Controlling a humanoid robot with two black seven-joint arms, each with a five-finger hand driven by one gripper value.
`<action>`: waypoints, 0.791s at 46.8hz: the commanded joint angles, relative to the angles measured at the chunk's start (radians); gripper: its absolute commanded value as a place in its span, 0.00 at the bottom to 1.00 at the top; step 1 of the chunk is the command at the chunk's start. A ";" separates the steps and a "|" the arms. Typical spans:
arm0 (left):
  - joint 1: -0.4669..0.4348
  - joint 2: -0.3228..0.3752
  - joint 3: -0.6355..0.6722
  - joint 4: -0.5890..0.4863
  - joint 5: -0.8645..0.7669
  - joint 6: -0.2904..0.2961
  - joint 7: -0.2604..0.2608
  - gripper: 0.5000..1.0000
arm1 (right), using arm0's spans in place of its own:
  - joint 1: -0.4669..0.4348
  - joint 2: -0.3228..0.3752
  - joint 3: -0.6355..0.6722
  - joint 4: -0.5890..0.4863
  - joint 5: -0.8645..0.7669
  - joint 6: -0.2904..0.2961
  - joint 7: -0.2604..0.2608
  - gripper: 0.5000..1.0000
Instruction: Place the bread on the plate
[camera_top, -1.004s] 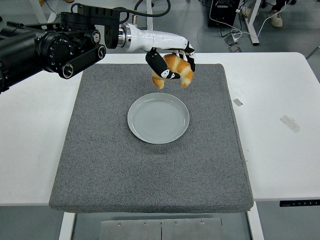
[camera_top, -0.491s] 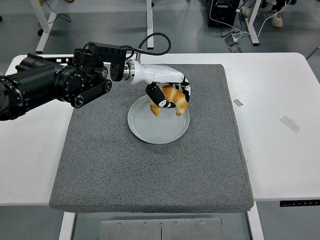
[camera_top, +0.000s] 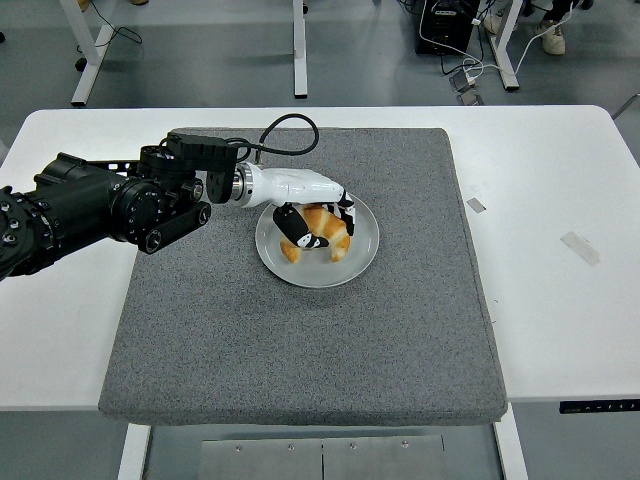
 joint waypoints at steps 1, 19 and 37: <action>0.010 0.000 0.002 0.010 0.000 0.002 0.000 0.00 | 0.000 0.000 0.000 0.000 0.000 0.000 0.000 1.00; 0.039 -0.004 0.002 0.035 0.000 0.025 0.000 0.02 | 0.000 0.000 -0.002 0.000 0.000 0.000 0.000 1.00; 0.041 -0.004 -0.003 0.036 -0.009 0.073 0.000 0.55 | 0.000 0.000 -0.002 0.000 0.000 0.000 0.000 1.00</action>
